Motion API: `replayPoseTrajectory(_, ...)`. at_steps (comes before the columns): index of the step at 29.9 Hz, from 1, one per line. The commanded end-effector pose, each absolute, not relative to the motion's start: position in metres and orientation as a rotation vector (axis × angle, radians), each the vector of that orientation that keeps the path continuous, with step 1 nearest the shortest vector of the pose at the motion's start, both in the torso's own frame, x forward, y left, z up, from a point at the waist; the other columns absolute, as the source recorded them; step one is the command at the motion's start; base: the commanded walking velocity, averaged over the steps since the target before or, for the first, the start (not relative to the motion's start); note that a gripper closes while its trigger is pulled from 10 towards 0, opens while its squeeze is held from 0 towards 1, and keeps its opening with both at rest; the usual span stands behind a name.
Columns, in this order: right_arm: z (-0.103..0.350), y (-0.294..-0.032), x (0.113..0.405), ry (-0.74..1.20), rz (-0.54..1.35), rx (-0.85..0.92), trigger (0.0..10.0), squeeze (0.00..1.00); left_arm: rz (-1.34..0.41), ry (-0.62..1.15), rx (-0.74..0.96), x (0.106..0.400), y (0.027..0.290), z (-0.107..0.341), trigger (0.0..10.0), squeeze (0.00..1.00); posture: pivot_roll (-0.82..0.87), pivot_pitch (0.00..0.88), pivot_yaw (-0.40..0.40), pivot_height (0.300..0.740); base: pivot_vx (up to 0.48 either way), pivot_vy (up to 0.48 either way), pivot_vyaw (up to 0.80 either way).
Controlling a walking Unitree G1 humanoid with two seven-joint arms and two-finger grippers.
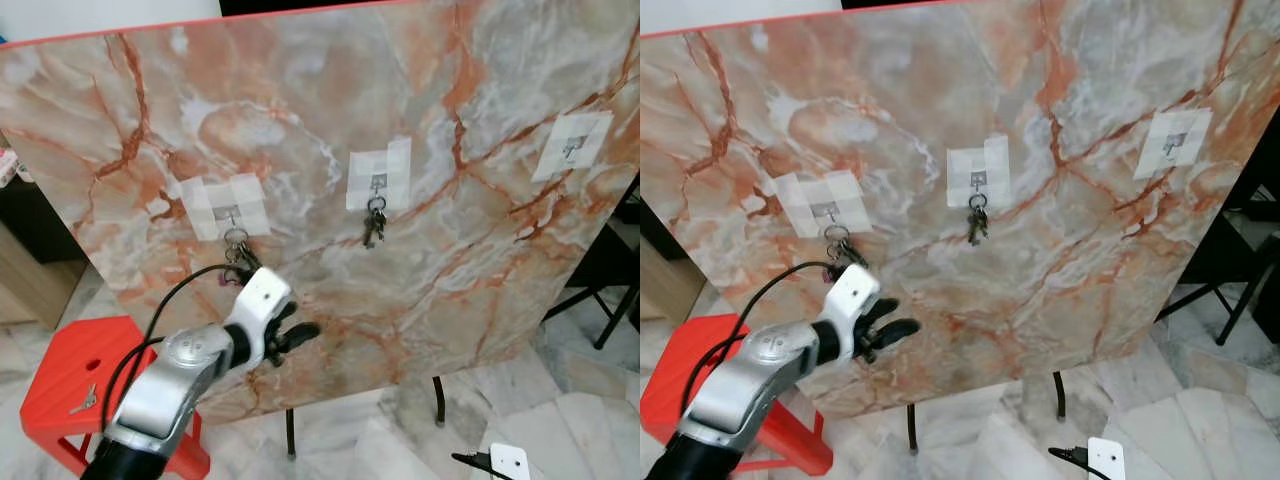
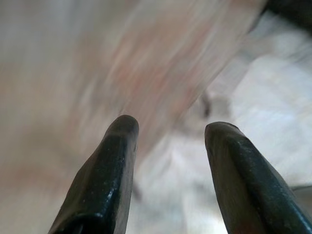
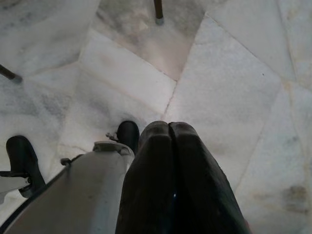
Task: Hang keys on a hook
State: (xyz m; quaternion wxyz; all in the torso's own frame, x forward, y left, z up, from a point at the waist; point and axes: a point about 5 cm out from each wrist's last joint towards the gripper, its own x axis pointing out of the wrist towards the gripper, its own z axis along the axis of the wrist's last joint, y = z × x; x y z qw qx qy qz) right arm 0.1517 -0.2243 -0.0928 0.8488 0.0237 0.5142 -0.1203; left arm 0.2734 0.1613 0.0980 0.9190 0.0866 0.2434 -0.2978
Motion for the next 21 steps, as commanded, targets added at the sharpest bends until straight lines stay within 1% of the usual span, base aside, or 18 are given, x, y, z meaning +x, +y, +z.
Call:
replayPoseTrajectory(1, -0.093, -0.225, 0.151, 1.085, -0.253, 0.053, 10.0, 0.00, -0.531, 0.536, 0.198, 0.274, 0.177, 0.091, 10.0, 0.00, 0.06, 0.000, 0.020, 0.740, 0.000, 0.000, 0.00)
replayPoseTrajectory(3, -0.093, -0.225, 0.151, 1.086, -0.249, 0.048, 10.0, 0.00, -0.331, 0.611, 0.171, 0.274, 0.206, 0.058, 10.0, 0.00, 0.07, 0.000, 0.014, 0.740, 0.000, 0.000, 0.00)
replayPoseTrajectory(4, -0.093, -0.225, 0.151, 1.086, -0.249, 0.048, 10.0, 0.00, -0.331, 0.611, 0.171, 0.274, 0.206, 0.058, 10.0, 0.00, 0.07, 0.000, 0.014, 0.740, 0.000, 0.000, 0.00)
replayPoseTrajectory(5, -0.093, -0.224, 0.151, 1.087, -0.248, 0.048, 10.0, 0.00, -0.221, 0.665, 0.227, 0.268, 0.225, 0.035, 10.0, 0.00, 0.05, 0.000, 0.018, 0.740, 0.000, 0.000, 0.00)
replayPoseTrajectory(7, -0.093, -0.224, 0.151, 1.086, -0.249, 0.048, 10.0, 0.00, -0.202, 0.679, 0.257, 0.266, 0.229, 0.029, 10.0, 0.00, 0.05, 0.000, 0.018, 0.740, 0.000, 0.000, 0.00)
replayPoseTrajectory(8, -0.093, -0.224, 0.151, 1.086, -0.250, 0.049, 10.0, 0.00, -0.138, 0.682, 0.212, 0.262, 0.235, 0.015, 10.0, 0.00, 0.06, 0.000, 0.017, 0.740, 0.000, 0.000, 0.00)
replayPoseTrajectory(9, -0.093, -0.224, 0.151, 1.086, -0.246, 0.041, 10.0, 0.00, -0.078, 0.724, 0.243, 0.252, 0.240, -0.006, 10.0, 0.00, 0.06, 0.000, 0.017, 0.740, 0.000, 0.000, 0.00)
replayPoseTrajectory(10, -0.093, -0.224, 0.151, 1.086, -0.246, 0.041, 10.0, 0.00, -0.078, 0.724, 0.243, 0.252, 0.240, -0.006, 10.0, 0.00, 0.06, 0.000, 0.017, 0.740, 0.000, 0.000, 0.00)
replayPoseTrajectory(12, -0.093, -0.224, 0.151, 1.083, -0.250, 0.050, 10.0, 0.00, -0.037, 0.820, 0.229, 0.229, 0.241, -0.034, 10.0, 0.00, 0.04, 0.000, 0.024, 0.740, 0.000, 0.000, 0.00)
replayPoseTrajectory(13, -0.093, -0.224, 0.151, 1.083, -0.250, 0.050, 10.0, 0.00, -0.037, 0.820, 0.229, 0.229, 0.241, -0.034, 10.0, 0.00, 0.04, 0.000, 0.024, 0.740, 0.000, 0.000, 0.00)
replayPoseTrajectory(14, -0.093, -0.224, 0.150, 1.086, -0.252, 0.049, 10.0, 0.00, -0.023, 0.875, 0.223, 0.217, 0.241, -0.045, 10.0, 0.00, 0.02, 0.000, 0.027, 0.740, 0.000, 0.000, 0.00)
replayPoseTrajectory(17, -0.093, -0.225, 0.150, 1.091, -0.249, 0.038, 10.0, 0.00, 0.015, 0.971, 0.157, 0.195, 0.239, -0.063, 10.0, 0.00, 0.02, 0.000, 0.023, 0.740, 0.000, 0.000, 0.00)
replayPoseTrajectory(21, -0.093, -0.226, 0.150, 1.094, -0.241, 0.019, 10.0, 0.00, 0.041, 0.991, 0.144, 0.185, 0.234, -0.073, 10.0, 0.00, 0.03, 0.000, 0.018, 0.740, 0.000, 0.000, 0.00)
